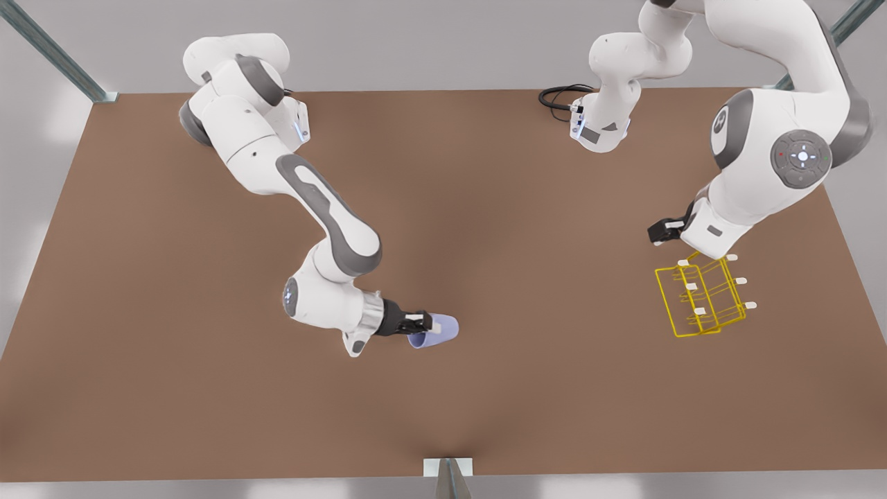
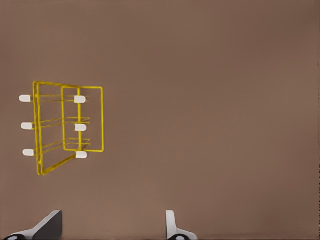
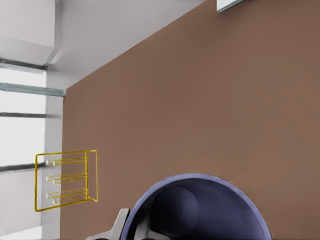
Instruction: Place the cup on the cup holder
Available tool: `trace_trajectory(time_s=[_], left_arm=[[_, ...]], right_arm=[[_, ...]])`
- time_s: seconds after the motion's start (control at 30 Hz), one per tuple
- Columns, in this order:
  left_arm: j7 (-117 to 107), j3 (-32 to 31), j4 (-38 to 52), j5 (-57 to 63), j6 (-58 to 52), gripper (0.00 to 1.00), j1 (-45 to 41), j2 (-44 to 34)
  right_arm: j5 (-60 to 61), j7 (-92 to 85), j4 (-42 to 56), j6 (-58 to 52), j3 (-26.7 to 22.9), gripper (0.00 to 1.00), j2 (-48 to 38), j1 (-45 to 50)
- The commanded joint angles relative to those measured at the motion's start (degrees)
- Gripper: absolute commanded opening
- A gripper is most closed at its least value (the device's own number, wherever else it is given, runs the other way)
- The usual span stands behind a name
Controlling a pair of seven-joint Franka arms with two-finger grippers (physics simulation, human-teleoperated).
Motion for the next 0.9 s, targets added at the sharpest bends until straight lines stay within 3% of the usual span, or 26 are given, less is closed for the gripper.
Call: trace_trajectory(time_s=[0.0, 0.03, 0.1, 0.2, 0.27, 0.33, 0.53, 0.57, 0.7, 0.87], left_arm=[[-41.6, -0.4, 2.7, -4.5, 1.9, 1.00, -3.2, 3.5], [-56.2, -0.6, 5.6, -5.4, 1.9, 1.00, -5.7, 6.4], [-60.9, -0.6, 5.1, -10.9, 4.2, 1.00, -6.4, 7.2], [-75.8, -0.6, 5.4, -7.9, 5.1, 1.00, -13.4, 11.1], [-96.4, -0.2, 12.0, -7.8, 8.5, 1.00, -15.4, 16.1], [-99.5, 1.4, 13.8, -8.1, 14.1, 1.00, -11.4, 17.4], [-104.5, 2.2, 14.6, -3.1, 14.2, 1.00, -11.8, 26.1], [-104.5, 2.2, 14.8, -2.4, 16.1, 1.00, -11.8, 27.0], [-109.7, 3.0, 14.9, -1.9, 22.7, 1.00, -12.8, 29.3], [-111.9, 2.9, 15.3, 2.5, 22.8, 1.00, -15.8, 32.7]], right_arm=[[4.3, 9.9, 1.8, 11.1, 0.1, 0.21, 2.1, 2.1], [4.3, 9.9, 4.3, 11.3, 0.2, 0.21, 4.2, 3.5], [4.6, 9.9, 7.5, 12.9, 1.6, 0.21, 7.5, 5.1], [4.7, 10.6, 12.6, 13.9, 3.1, 0.21, 12.2, 7.2], [5.0, 10.8, 13.1, 13.9, 3.5, 0.21, 13.5, 8.3], [4.9, 10.8, 13.2, 14.0, 3.5, 0.21, 14.6, 8.8], [5.0, 10.2, 19.5, 14.8, 3.7, 0.21, 19.9, 10.9], [5.0, 10.4, 19.8, 14.8, 4.0, 1.00, 20.0, 10.9], [5.0, 9.8, 19.8, 14.8, 4.9, 1.00, 21.1, 10.8], [4.8, 9.6, 19.8, 14.8, 4.8, 1.00, 21.7, 10.3]])
